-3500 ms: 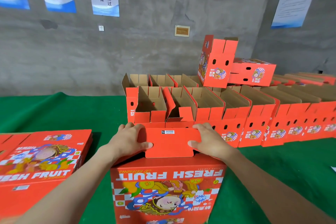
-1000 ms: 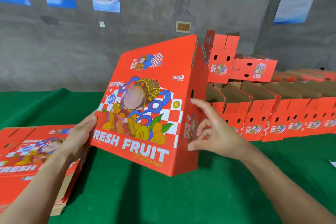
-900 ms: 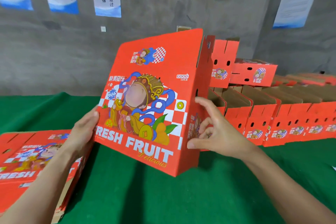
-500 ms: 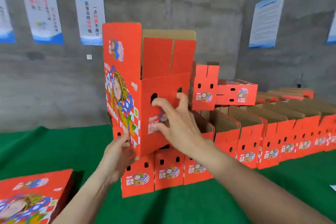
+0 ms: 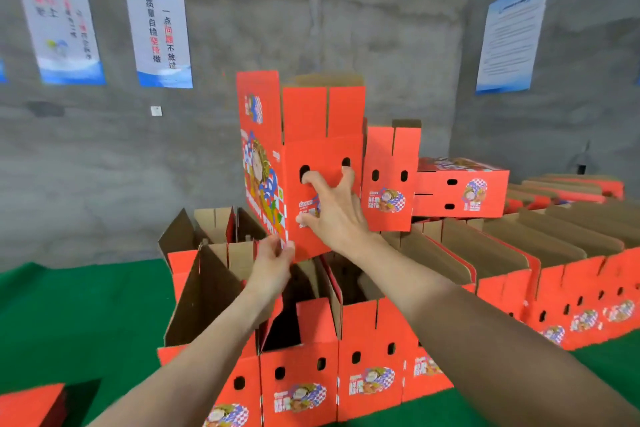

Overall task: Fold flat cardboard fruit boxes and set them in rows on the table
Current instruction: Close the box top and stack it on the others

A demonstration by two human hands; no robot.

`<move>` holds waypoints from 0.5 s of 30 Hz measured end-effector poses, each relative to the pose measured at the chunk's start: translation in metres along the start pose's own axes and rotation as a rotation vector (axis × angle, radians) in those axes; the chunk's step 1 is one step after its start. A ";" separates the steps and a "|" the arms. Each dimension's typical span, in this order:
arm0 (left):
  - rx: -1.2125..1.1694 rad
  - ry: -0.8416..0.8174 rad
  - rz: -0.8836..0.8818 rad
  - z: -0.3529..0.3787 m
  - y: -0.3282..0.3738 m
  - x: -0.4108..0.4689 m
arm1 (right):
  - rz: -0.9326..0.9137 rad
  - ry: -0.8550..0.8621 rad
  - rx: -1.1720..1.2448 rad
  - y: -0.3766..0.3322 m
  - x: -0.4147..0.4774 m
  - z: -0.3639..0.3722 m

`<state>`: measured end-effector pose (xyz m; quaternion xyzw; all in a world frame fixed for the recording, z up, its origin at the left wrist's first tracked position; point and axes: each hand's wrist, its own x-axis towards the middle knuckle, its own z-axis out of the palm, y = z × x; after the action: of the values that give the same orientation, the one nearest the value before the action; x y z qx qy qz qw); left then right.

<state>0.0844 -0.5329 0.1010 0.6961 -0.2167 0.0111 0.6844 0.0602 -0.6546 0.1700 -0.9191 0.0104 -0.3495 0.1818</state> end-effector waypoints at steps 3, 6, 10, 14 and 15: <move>0.347 -0.167 0.204 0.029 -0.019 0.024 | 0.055 0.027 -0.049 0.044 0.038 0.021; 0.796 -0.275 0.221 0.049 -0.043 0.044 | 0.122 0.032 -0.051 0.079 0.069 0.049; 1.132 -0.502 0.234 0.061 -0.061 0.064 | 0.225 0.050 -0.084 0.109 0.095 0.088; 1.234 -0.646 0.162 0.063 -0.074 0.074 | 0.255 0.154 -0.080 0.130 0.108 0.112; 1.249 -0.633 0.173 0.063 -0.076 0.074 | 0.262 0.187 -0.065 0.136 0.111 0.112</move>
<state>0.1583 -0.6165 0.0485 0.9087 -0.4131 -0.0152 0.0576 0.2309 -0.7607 0.1169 -0.8786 0.1584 -0.4065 0.1942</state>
